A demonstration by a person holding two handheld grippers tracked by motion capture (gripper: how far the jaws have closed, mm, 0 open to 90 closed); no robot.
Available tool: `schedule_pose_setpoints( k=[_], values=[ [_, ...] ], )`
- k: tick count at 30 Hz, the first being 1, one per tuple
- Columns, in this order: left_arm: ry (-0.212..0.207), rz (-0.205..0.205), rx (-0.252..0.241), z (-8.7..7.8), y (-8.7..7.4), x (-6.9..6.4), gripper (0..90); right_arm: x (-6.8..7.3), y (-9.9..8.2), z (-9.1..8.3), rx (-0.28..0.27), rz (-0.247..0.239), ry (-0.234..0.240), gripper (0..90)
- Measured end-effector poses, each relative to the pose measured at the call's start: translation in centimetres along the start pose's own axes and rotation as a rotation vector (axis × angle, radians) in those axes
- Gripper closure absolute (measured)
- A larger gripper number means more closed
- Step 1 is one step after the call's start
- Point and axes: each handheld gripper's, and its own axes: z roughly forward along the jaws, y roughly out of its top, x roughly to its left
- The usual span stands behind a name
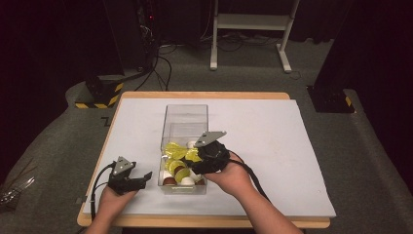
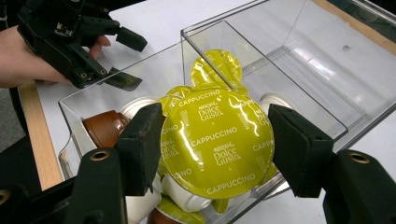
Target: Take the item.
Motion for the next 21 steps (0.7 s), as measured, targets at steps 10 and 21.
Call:
schedule_pose_setpoints(
  k=[10,21],
  values=[
    [-0.001,-0.003,-0.002,0.0,0.0,0.0,20.6,-0.4,0.2,-0.7,-0.022,0.007,-0.014,38.1],
    [-0.001,-0.003,-0.001,0.0,0.0,0.0,20.6,-0.8,0.3,-1.2,-0.037,0.014,-0.025,38.1]
  ],
)
